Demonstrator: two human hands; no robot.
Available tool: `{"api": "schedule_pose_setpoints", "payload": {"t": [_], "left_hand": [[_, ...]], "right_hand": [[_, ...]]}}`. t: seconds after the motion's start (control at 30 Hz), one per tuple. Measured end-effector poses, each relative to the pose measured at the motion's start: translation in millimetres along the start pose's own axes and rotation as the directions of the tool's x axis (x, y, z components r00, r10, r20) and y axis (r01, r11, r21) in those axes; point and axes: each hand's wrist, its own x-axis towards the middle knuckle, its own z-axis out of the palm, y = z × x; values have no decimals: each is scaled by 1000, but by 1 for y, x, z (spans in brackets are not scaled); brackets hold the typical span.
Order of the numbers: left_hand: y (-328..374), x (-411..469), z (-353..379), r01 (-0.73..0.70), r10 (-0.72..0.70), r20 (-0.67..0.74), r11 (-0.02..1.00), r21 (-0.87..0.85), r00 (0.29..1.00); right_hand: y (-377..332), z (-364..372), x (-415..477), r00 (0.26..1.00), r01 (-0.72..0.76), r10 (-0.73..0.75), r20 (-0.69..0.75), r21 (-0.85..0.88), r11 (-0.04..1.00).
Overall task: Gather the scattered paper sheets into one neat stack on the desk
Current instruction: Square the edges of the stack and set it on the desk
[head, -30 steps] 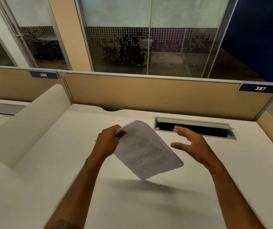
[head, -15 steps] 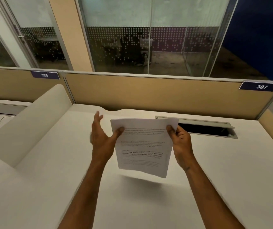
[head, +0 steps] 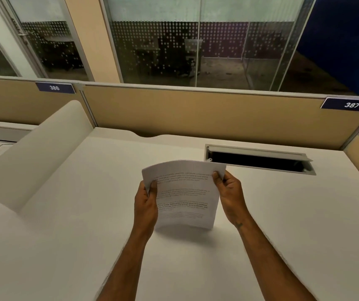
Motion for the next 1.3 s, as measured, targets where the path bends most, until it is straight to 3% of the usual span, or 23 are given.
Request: {"api": "schedule_pose_setpoints", "payload": {"t": [0.43, 0.83, 0.97, 1.17, 1.3], "left_hand": [[-81, -19, -16, 101, -104, 10, 982, 161, 995], [-137, -18, -29, 139, -175, 39, 884, 447, 984], [-124, 2, -33, 118, -187, 103, 874, 472, 977], [-90, 68, -36, 179, -333, 201, 822, 540, 921], [-75, 90, -39, 218, -420, 246, 790, 572, 874]], "right_hand": [[85, -14, -15, 959, -266, 279, 41, -192, 945], [136, -25, -16, 926, -303, 376, 41, -514, 802], [128, -20, -5, 920, -308, 387, 52, -514, 801], [100, -4, 35, 879, -436, 475, 36, -342, 833], [98, 5, 50, 856, -481, 517, 25, -328, 813]]}}
